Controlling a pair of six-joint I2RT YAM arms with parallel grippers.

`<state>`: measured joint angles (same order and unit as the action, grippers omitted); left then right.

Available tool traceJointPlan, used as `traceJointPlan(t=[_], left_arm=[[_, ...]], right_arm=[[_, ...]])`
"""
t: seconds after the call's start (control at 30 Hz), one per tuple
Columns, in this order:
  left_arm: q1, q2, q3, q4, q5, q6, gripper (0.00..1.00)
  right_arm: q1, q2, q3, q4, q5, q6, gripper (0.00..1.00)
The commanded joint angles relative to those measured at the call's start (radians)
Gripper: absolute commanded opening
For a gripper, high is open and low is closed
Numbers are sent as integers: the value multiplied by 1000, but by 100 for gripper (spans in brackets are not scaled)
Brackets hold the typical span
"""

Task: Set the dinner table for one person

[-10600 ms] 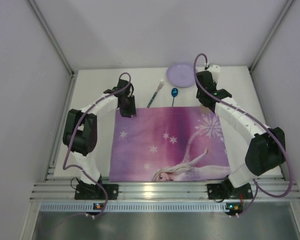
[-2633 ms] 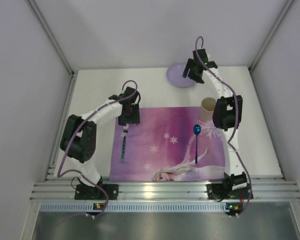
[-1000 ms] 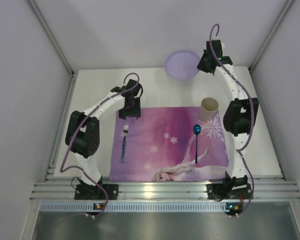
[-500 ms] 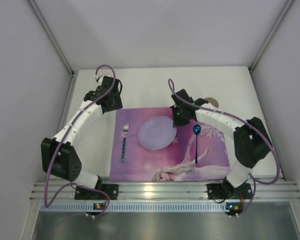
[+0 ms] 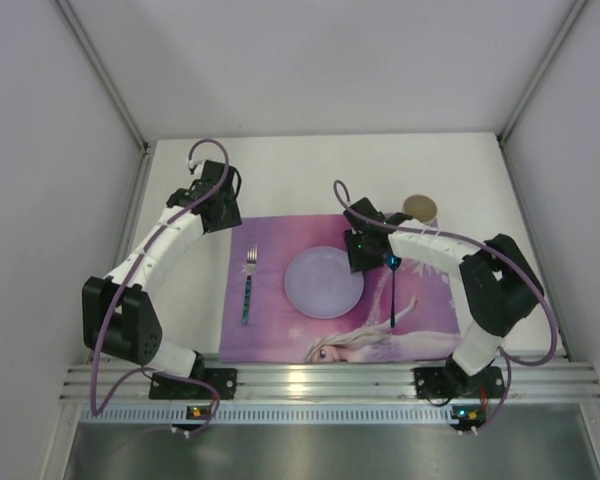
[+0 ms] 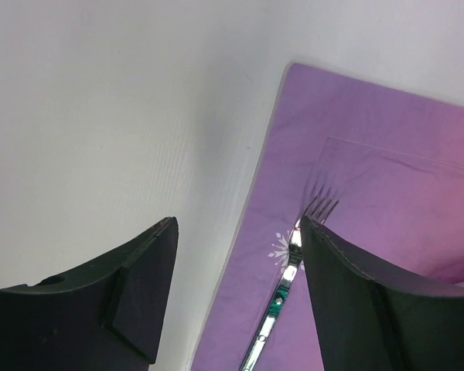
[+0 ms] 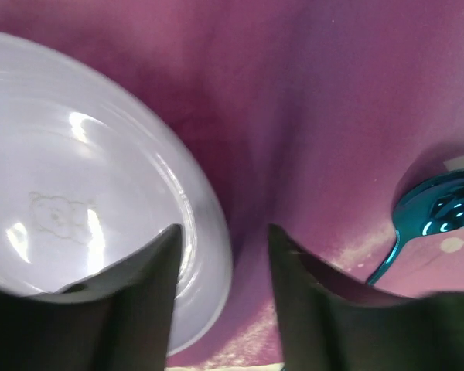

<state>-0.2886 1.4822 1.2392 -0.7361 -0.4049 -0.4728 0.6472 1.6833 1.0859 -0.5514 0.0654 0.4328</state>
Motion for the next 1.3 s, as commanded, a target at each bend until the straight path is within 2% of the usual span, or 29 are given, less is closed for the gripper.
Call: traceJointPlan(t=[0.0, 0.1, 0.13, 0.3, 0.4, 0.47, 0.57, 0.63, 0.73, 0.77, 0.87, 0.97, 1.1, 1.17, 1.27], left_arm=[[2, -48, -4, 27, -8, 3, 70], [2, -49, -6, 29, -3, -4, 70], [2, -48, -7, 30, 9, -10, 70], [2, -46, 3, 34, 67, -33, 70], [2, -51, 26, 4, 107, -44, 70], [0, -60, 22, -8, 141, -56, 70], [-11, -69, -10, 0, 164, -58, 69], [-15, -98, -24, -2, 164, -64, 69], [-21, -161, -46, 3, 158, -82, 69], [-23, -178, -55, 4, 159, -93, 69], [-27, -241, -86, -8, 181, -130, 69], [-65, -286, -90, -40, 189, -142, 70], [-122, -316, -98, -121, 140, -176, 69], [-171, -330, -112, -135, 114, -210, 69], [-217, -373, -135, -175, 94, -259, 69]], right_arm=[[26, 10, -4, -19, 57, -34, 51], [32, -37, 28, -48, 73, -42, 67], [35, -51, 48, -88, 80, -49, 78], [42, -186, 266, -195, 102, -89, 87], [48, -275, 366, -164, 91, -109, 96], [49, -312, 387, -133, 80, -111, 100], [58, -361, 390, -119, 82, -95, 100], [101, -416, 364, -150, 167, -43, 100], [170, -569, 197, -108, 223, -10, 100], [183, -656, 96, -105, 237, 7, 100], [223, -828, -61, -146, 231, 104, 100], [252, -954, -135, -269, 225, 210, 100], [253, -1204, -222, -444, 266, 322, 100], [253, -1308, -251, -467, 267, 343, 100], [253, -1376, -251, -528, 278, 372, 100]])
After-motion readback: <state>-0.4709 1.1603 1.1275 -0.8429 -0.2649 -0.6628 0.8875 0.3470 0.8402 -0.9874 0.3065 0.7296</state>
